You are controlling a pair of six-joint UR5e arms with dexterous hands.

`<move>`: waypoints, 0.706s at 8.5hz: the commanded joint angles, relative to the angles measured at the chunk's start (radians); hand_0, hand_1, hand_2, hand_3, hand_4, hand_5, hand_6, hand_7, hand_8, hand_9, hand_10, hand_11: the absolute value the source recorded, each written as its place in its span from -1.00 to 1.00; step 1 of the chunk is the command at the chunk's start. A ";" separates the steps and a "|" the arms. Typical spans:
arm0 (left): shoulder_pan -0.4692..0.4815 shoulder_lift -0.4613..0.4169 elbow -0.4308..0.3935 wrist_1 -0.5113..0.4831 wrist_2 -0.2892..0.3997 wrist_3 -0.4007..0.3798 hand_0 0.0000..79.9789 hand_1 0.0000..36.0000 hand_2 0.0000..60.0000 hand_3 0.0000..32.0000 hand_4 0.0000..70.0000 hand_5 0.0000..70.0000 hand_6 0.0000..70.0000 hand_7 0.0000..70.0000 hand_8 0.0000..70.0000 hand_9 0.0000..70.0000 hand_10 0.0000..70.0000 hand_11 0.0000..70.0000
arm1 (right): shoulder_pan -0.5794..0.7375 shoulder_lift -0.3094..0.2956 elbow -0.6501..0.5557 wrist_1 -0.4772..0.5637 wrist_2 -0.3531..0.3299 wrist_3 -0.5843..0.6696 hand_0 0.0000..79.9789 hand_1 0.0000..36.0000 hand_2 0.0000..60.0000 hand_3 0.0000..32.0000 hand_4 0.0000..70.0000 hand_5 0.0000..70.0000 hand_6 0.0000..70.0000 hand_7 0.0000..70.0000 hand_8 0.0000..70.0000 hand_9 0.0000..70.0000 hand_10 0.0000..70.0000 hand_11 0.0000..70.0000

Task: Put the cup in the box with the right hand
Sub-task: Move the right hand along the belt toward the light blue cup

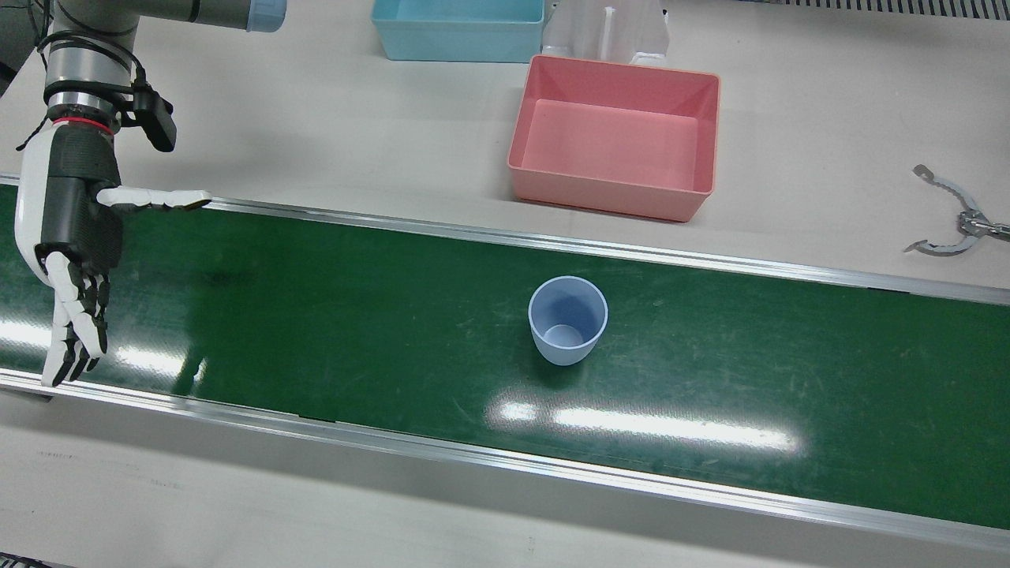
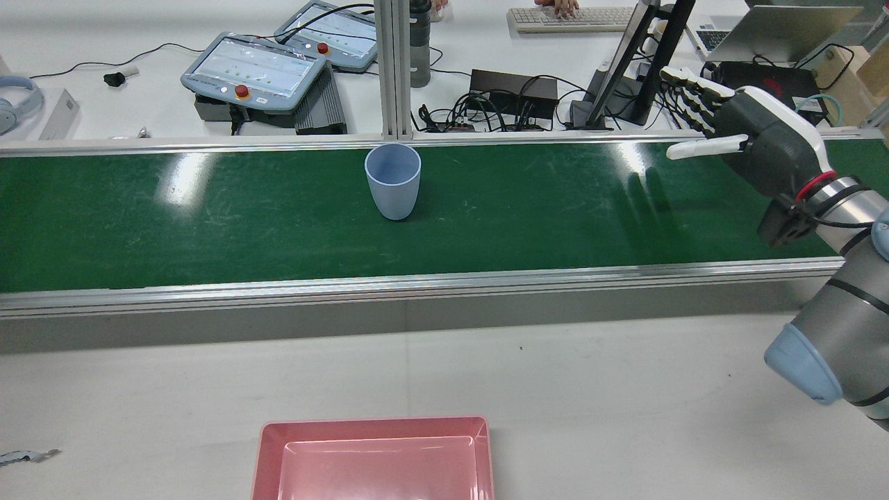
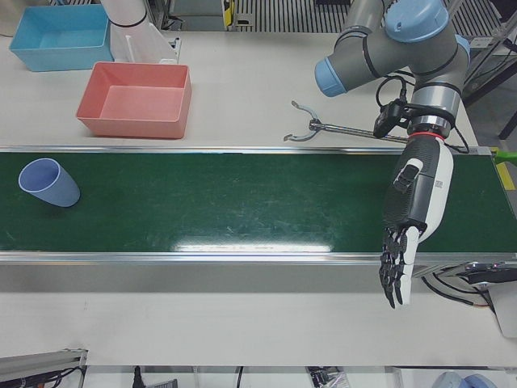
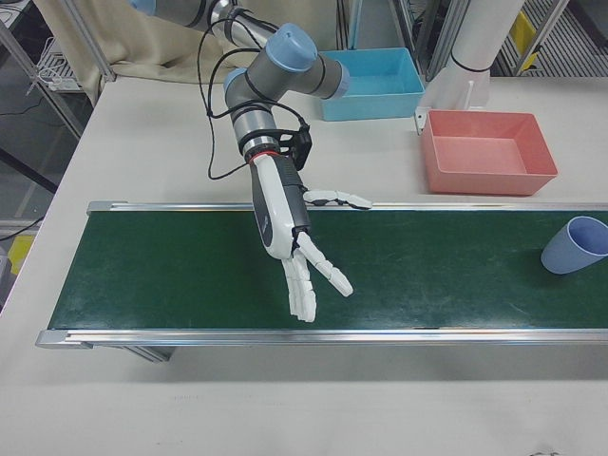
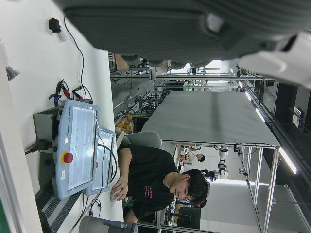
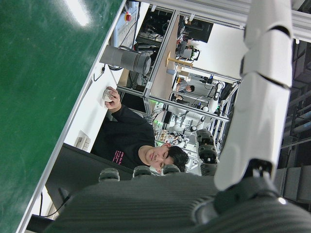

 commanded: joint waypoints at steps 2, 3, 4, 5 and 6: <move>0.000 0.000 0.000 0.000 0.000 0.000 -1.00 -1.00 -1.00 -1.00 -1.00 -1.00 -1.00 -1.00 -1.00 -1.00 -1.00 -1.00 | -0.004 -0.001 -0.005 0.024 -0.002 -0.081 0.41 0.19 -0.76 -1.00 -1.00 -0.81 -1.00 -1.00 -1.00 -1.00 -1.00 -1.00; 0.002 0.000 0.000 0.000 0.000 0.000 -1.00 -1.00 -1.00 -1.00 -1.00 -1.00 -1.00 -1.00 -1.00 -1.00 -1.00 -1.00 | -0.003 -0.002 -0.007 0.054 0.000 -0.072 0.41 0.18 -0.79 -1.00 -1.00 -0.81 -1.00 -1.00 -1.00 -1.00 -1.00 -1.00; 0.000 0.000 0.000 0.000 0.000 0.000 -1.00 -1.00 -1.00 -1.00 -1.00 -1.00 -1.00 -1.00 -1.00 -1.00 -1.00 -1.00 | -0.001 0.002 -0.043 0.117 0.003 -0.025 0.42 0.12 -0.81 -1.00 -1.00 -0.81 -1.00 -1.00 -1.00 -1.00 -1.00 -1.00; 0.000 0.000 0.000 0.000 0.000 0.000 -1.00 -1.00 -1.00 -1.00 -1.00 -1.00 -1.00 -1.00 -1.00 -1.00 -1.00 -1.00 | -0.013 0.010 -0.101 0.180 0.006 0.065 0.42 0.11 -0.83 -1.00 -1.00 -0.81 -1.00 -1.00 -1.00 -1.00 -1.00 -1.00; 0.000 0.000 0.000 0.000 0.000 0.000 -1.00 -1.00 -1.00 -1.00 -1.00 -1.00 -1.00 -1.00 -1.00 -1.00 -1.00 -1.00 | -0.023 0.011 -0.131 0.193 0.006 0.130 0.41 0.11 -0.83 -1.00 -1.00 -0.81 -1.00 -1.00 -1.00 -1.00 -1.00 -1.00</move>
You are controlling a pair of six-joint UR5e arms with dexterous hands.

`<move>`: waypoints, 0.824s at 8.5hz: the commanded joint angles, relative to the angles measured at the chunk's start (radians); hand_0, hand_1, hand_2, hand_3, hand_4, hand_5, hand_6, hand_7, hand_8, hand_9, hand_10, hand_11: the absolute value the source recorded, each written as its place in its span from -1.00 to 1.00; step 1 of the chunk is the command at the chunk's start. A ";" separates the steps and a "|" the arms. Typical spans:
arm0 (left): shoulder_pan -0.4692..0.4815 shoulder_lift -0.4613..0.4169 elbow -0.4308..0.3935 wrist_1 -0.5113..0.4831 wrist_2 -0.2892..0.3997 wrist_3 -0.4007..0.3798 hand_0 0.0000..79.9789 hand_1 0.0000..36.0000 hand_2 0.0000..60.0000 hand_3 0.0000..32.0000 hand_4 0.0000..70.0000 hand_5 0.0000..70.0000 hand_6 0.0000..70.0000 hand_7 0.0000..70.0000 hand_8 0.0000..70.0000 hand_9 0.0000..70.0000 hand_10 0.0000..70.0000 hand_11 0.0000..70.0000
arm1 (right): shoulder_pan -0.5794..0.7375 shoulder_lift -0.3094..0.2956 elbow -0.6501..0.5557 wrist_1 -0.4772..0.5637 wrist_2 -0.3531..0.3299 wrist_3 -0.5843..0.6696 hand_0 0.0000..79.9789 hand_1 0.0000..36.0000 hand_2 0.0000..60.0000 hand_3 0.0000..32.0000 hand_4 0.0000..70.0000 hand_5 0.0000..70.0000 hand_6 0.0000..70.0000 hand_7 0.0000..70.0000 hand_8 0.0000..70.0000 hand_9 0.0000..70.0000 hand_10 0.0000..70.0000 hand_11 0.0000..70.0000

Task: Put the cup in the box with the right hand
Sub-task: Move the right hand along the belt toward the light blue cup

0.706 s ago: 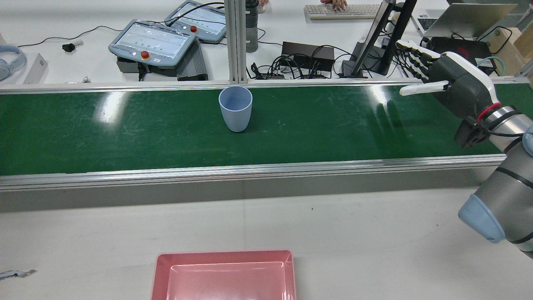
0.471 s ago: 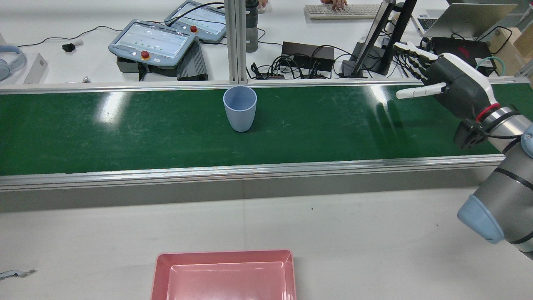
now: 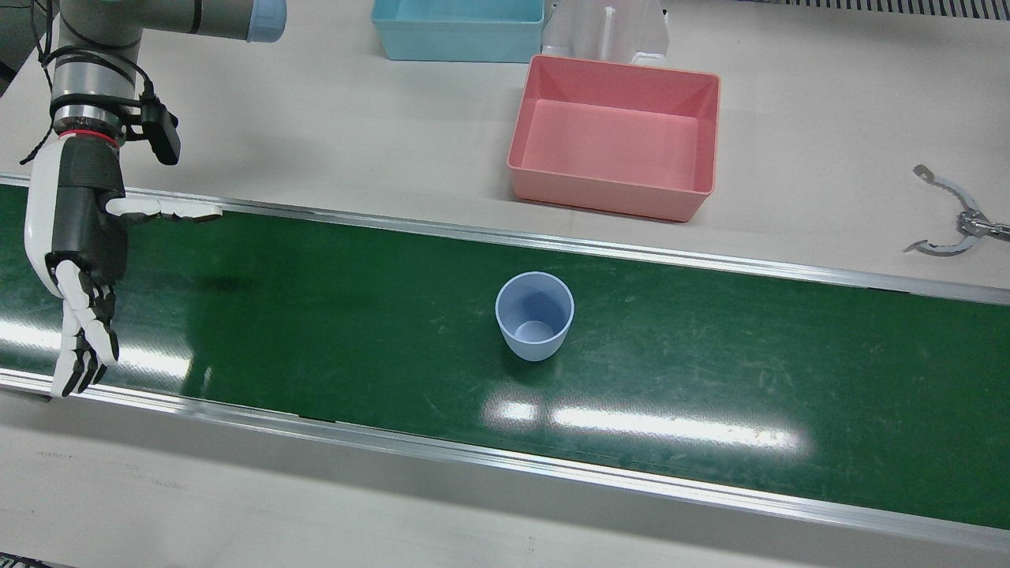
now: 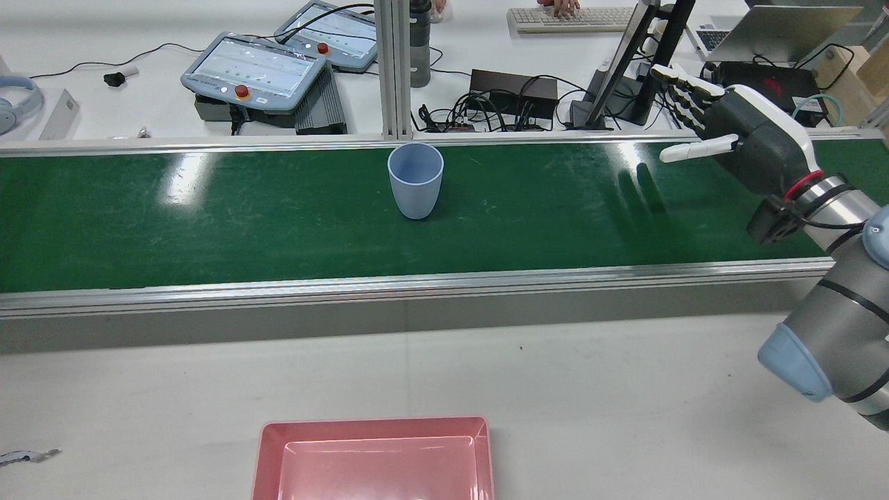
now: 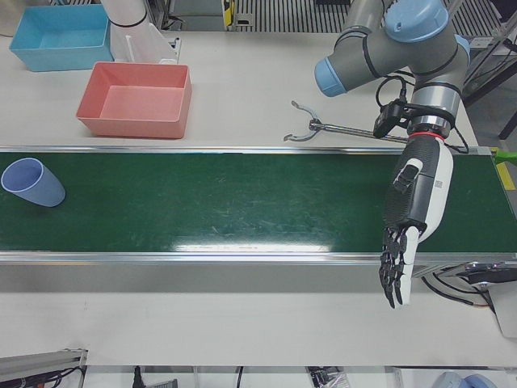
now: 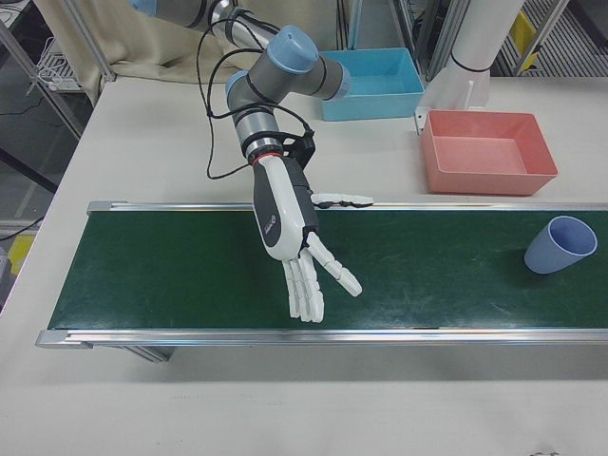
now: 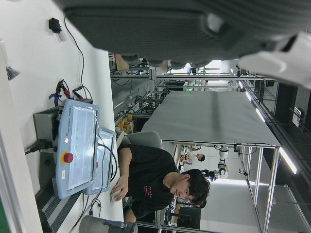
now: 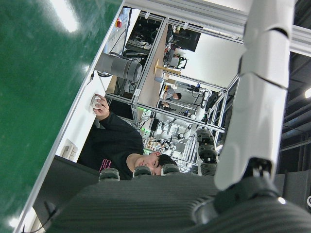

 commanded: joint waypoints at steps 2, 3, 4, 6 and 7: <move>0.000 0.000 0.000 0.000 0.000 0.002 -1.00 -1.00 -1.00 -1.00 -1.00 -1.00 -1.00 -1.00 -1.00 -1.00 -1.00 -1.00 | -0.023 0.012 -0.077 0.075 -0.006 0.140 0.40 0.17 -0.76 -1.00 -1.00 -0.81 -1.00 -1.00 -1.00 -1.00 -1.00 -1.00; 0.000 0.000 0.000 0.000 0.000 0.000 -1.00 -1.00 -1.00 -1.00 -1.00 -1.00 -1.00 -1.00 -1.00 -1.00 -1.00 -1.00 | -0.023 0.014 -0.077 0.072 -0.009 0.139 0.39 0.17 -0.81 -1.00 -1.00 -0.81 -1.00 -1.00 -1.00 -1.00 -1.00 -1.00; 0.000 0.000 0.000 0.000 0.000 0.002 -1.00 -1.00 -1.00 -1.00 -1.00 -1.00 -1.00 -1.00 -1.00 -1.00 -1.00 -1.00 | -0.024 0.014 -0.075 0.069 -0.009 0.137 0.33 0.07 -0.85 -1.00 -1.00 -0.83 -1.00 -1.00 -1.00 -1.00 -1.00 -1.00; 0.000 0.000 0.000 0.000 0.000 0.000 -1.00 -1.00 -1.00 -1.00 -1.00 -1.00 -1.00 -1.00 -1.00 -1.00 -1.00 -1.00 | -0.032 0.019 -0.077 0.066 -0.011 0.137 0.25 0.07 -0.90 -1.00 -1.00 -0.86 -1.00 -1.00 -1.00 -1.00 -1.00 -1.00; 0.000 0.000 0.000 0.000 0.000 0.002 -1.00 -1.00 -1.00 -1.00 -1.00 -1.00 -1.00 -1.00 -1.00 -1.00 -1.00 -1.00 | -0.033 0.037 -0.072 0.040 -0.012 0.131 0.20 -0.02 -0.86 -1.00 -1.00 -0.88 -1.00 -1.00 -1.00 -1.00 -1.00 -1.00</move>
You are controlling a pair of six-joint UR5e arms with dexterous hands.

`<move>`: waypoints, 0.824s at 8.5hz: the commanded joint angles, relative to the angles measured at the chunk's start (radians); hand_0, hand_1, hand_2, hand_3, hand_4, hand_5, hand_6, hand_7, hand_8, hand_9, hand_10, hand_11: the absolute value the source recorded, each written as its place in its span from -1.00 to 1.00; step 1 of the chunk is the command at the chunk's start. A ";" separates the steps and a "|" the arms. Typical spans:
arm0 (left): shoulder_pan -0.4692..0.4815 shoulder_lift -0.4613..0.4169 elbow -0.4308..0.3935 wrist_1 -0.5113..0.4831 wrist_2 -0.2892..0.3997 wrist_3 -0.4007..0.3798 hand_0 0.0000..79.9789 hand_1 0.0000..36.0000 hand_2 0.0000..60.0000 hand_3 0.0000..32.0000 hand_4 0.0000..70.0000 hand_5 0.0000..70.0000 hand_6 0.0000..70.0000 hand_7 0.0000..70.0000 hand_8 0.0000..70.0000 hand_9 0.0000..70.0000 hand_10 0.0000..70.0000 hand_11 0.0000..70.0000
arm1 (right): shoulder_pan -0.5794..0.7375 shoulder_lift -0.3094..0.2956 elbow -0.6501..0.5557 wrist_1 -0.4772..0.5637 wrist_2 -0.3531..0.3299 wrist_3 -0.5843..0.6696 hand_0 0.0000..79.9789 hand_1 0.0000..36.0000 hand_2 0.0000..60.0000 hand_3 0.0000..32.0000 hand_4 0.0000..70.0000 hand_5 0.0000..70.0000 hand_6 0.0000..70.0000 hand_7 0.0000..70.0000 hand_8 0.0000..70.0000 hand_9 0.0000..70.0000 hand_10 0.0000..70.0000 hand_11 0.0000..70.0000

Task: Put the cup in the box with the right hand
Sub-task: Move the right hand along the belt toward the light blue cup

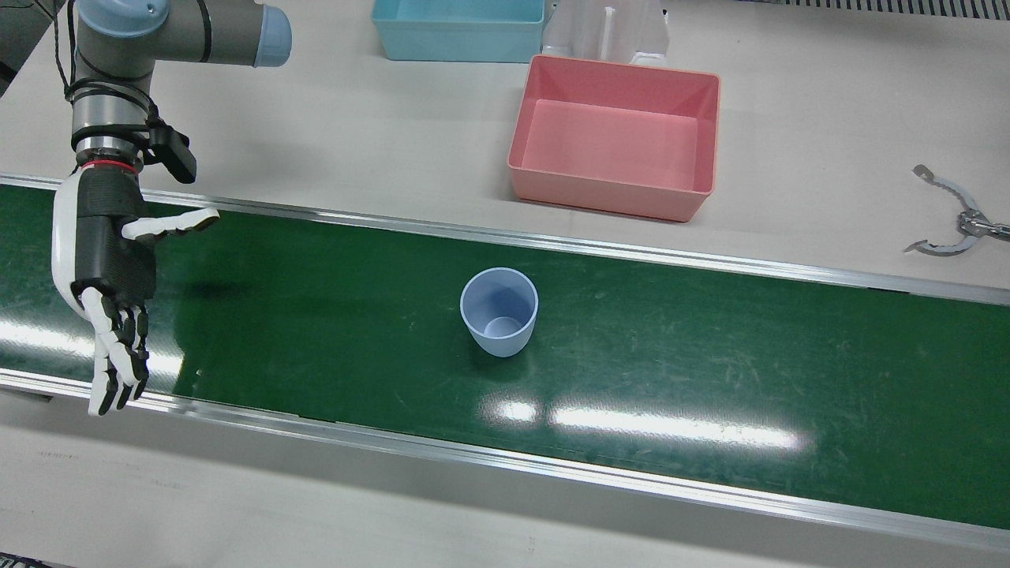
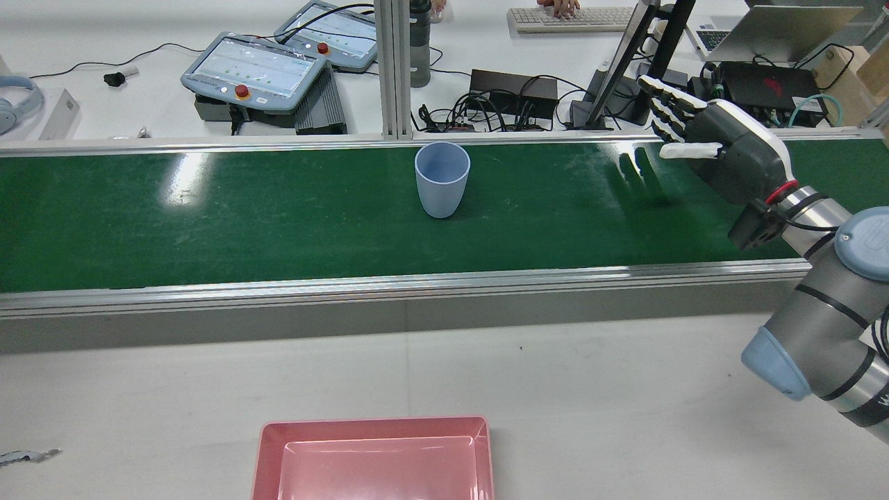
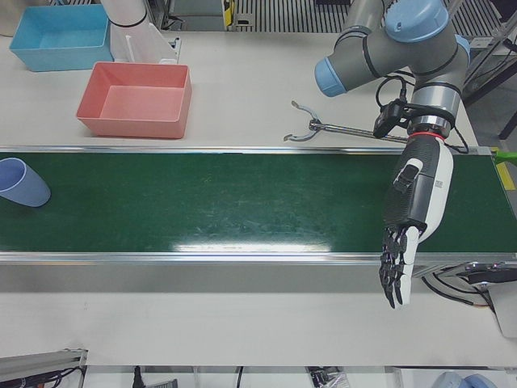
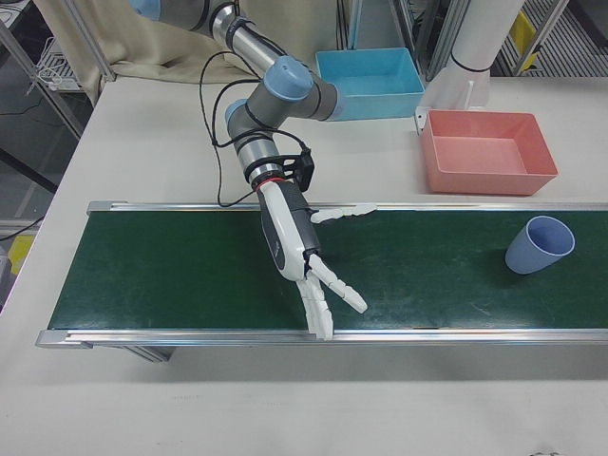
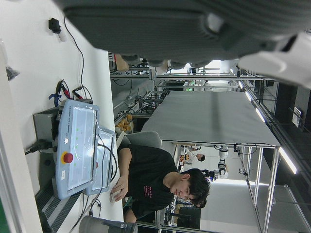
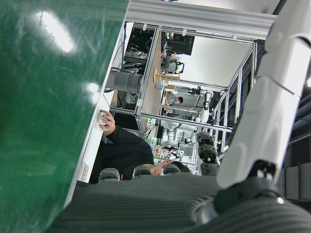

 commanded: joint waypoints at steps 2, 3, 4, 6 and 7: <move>0.000 0.000 0.000 0.000 0.000 0.000 -1.00 -1.00 -1.00 -1.00 -1.00 -1.00 -1.00 -1.00 -1.00 -1.00 -1.00 -1.00 | -0.008 0.056 0.013 -0.085 -0.004 -0.052 0.27 0.14 -0.89 -1.00 -1.00 -0.86 -1.00 -1.00 -1.00 -1.00 -1.00 -1.00; 0.000 0.000 0.000 0.000 0.000 0.001 -1.00 -1.00 -1.00 -1.00 -1.00 -1.00 -1.00 -1.00 -1.00 -1.00 -1.00 -1.00 | -0.006 0.058 0.027 -0.086 -0.004 -0.075 0.28 0.17 -0.90 -1.00 -1.00 -0.85 -1.00 -1.00 -1.00 -1.00 -1.00 -1.00; 0.000 0.000 0.000 0.000 0.000 0.000 -1.00 -1.00 -1.00 -1.00 -1.00 -1.00 -1.00 -1.00 -1.00 -1.00 -1.00 -1.00 | -0.010 0.058 0.032 -0.086 -0.002 -0.096 0.29 0.18 -0.90 -1.00 -1.00 -0.85 -1.00 -1.00 -1.00 -1.00 -1.00 -1.00; 0.002 0.000 -0.002 0.000 0.000 0.000 -1.00 -1.00 -1.00 -1.00 -1.00 -1.00 -1.00 -1.00 -1.00 -1.00 -1.00 -1.00 | -0.023 0.066 0.032 -0.086 -0.001 -0.107 0.30 0.14 -0.95 -1.00 -1.00 -0.85 -1.00 -1.00 -1.00 -1.00 -1.00 -1.00; 0.000 0.000 -0.002 0.000 0.000 0.000 -1.00 -1.00 -1.00 -1.00 -1.00 -1.00 -1.00 -1.00 -1.00 -1.00 -1.00 -1.00 | -0.028 0.067 0.036 -0.086 0.005 -0.124 0.29 0.17 -0.90 -1.00 -1.00 -0.85 -1.00 -1.00 -1.00 -1.00 -1.00 -1.00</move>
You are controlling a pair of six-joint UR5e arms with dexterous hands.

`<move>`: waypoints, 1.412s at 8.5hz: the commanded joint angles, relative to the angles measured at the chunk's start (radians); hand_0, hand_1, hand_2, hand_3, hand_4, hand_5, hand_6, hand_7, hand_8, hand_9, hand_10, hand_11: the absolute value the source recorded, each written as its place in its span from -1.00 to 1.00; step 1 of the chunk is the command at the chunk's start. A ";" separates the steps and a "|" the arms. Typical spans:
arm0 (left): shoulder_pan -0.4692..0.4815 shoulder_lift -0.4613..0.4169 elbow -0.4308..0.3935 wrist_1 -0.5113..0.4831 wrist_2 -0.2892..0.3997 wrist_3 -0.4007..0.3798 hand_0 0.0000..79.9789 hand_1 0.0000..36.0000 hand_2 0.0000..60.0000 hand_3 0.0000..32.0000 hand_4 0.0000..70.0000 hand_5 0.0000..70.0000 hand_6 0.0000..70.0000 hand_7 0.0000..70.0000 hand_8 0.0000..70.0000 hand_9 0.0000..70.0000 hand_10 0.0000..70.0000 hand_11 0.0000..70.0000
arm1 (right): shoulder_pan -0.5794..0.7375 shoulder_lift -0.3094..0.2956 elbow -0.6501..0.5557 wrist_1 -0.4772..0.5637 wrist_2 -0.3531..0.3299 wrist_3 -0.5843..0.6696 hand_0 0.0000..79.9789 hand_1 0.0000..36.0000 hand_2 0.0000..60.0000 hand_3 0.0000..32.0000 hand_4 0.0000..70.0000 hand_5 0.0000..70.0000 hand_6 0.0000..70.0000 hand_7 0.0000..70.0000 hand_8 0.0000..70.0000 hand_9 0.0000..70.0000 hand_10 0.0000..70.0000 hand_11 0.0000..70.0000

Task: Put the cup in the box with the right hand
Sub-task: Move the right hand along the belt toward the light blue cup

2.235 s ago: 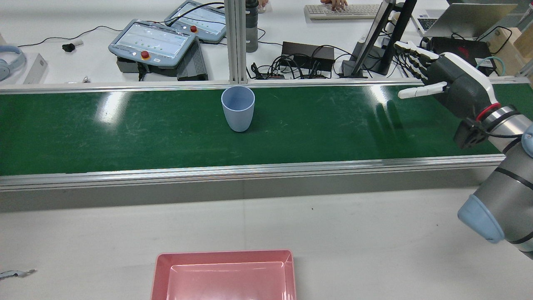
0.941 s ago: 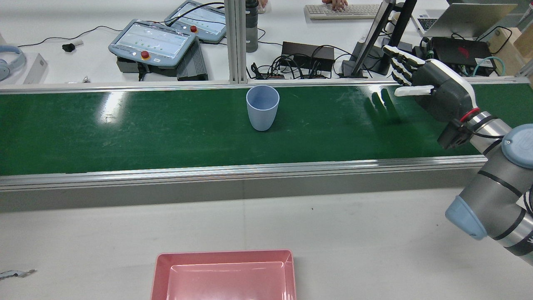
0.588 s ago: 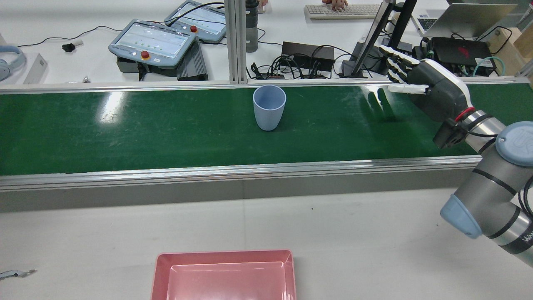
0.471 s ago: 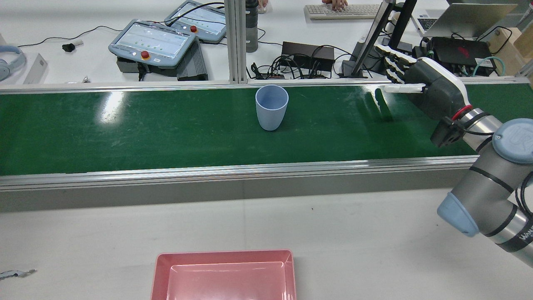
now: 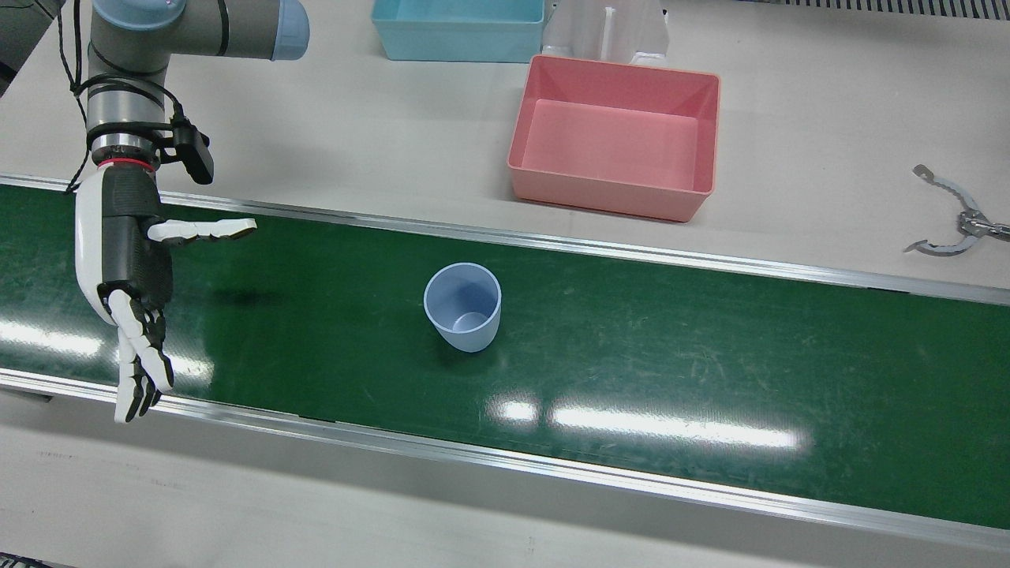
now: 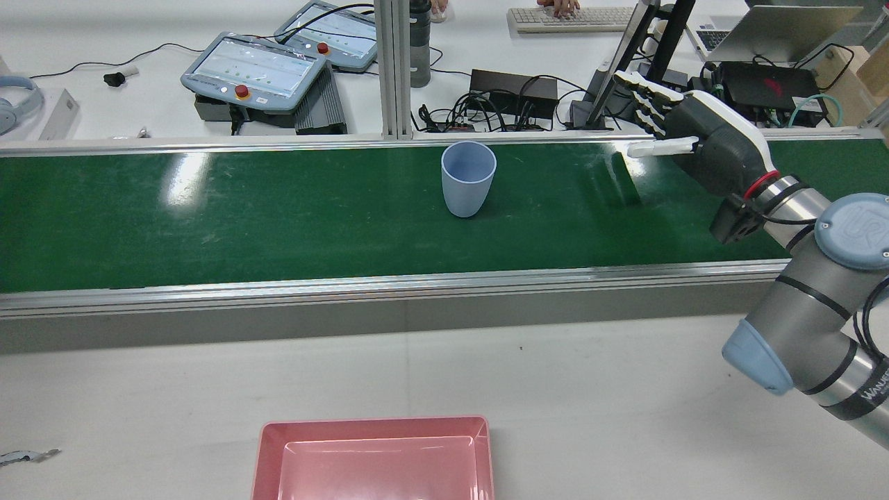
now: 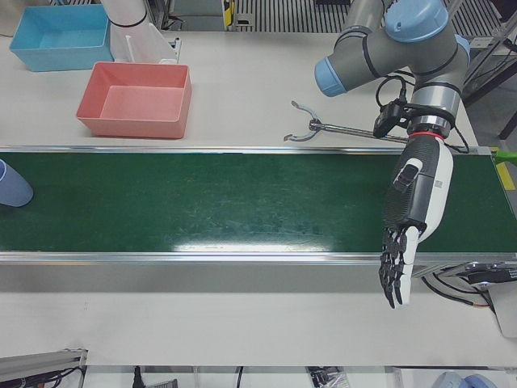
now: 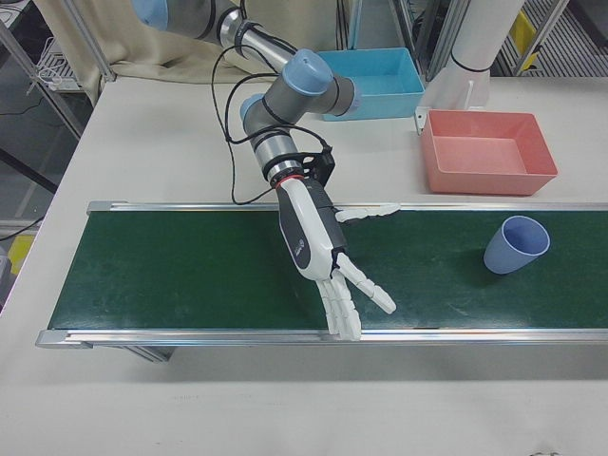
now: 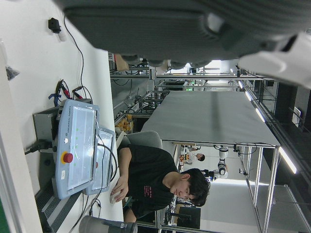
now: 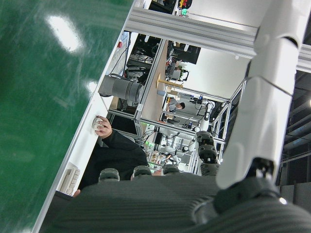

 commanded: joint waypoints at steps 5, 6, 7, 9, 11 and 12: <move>0.000 0.000 0.001 0.000 0.000 0.001 -1.00 -1.00 -1.00 -1.00 -1.00 -1.00 -1.00 -1.00 -1.00 -1.00 -1.00 -1.00 | -0.049 0.014 -0.005 -0.001 0.010 -0.029 0.24 0.04 -0.88 -1.00 -1.00 -0.85 -0.90 -0.71 -1.00 -0.94 -1.00 -1.00; 0.000 0.000 0.001 0.000 0.000 0.001 -1.00 -1.00 -1.00 -1.00 -1.00 -1.00 -1.00 -1.00 -1.00 -1.00 -1.00 -1.00 | -0.050 0.023 -0.005 -0.001 0.008 -0.030 0.22 0.08 -0.69 -1.00 -1.00 -0.86 -0.85 -0.46 -0.98 -0.85 -1.00 -1.00; 0.001 0.000 0.001 0.000 0.000 -0.001 -1.00 -1.00 -1.00 -1.00 -1.00 -1.00 -1.00 -1.00 -1.00 -1.00 -1.00 -1.00 | -0.055 0.027 -0.005 -0.001 0.008 -0.033 0.20 0.01 -0.69 -1.00 -1.00 -0.86 -0.81 -0.23 -0.93 -0.74 -1.00 -1.00; 0.000 0.000 0.001 0.000 0.000 -0.001 -1.00 -1.00 -1.00 -1.00 -1.00 -1.00 -1.00 -1.00 -1.00 -1.00 -1.00 -1.00 | -0.064 0.027 0.000 -0.001 0.008 -0.033 0.20 0.00 -0.75 -1.00 -1.00 -0.86 -0.79 -0.16 -0.91 -0.70 -1.00 -1.00; 0.000 0.000 0.001 0.000 0.000 -0.001 -1.00 -1.00 -1.00 -1.00 -1.00 -1.00 -1.00 -1.00 -1.00 -1.00 -1.00 -1.00 | -0.078 0.028 0.003 -0.001 0.007 -0.033 0.22 0.05 -0.74 -1.00 -1.00 -0.85 -0.80 -0.20 -0.91 -0.71 -1.00 -1.00; 0.000 0.000 0.001 0.000 0.000 -0.001 -1.00 -1.00 -1.00 -1.00 -1.00 -1.00 -1.00 -1.00 -1.00 -1.00 -1.00 -1.00 | -0.090 0.028 0.003 -0.001 0.007 -0.035 0.23 0.08 -0.74 -1.00 -1.00 -0.85 -0.82 -0.29 -0.94 -0.76 -1.00 -1.00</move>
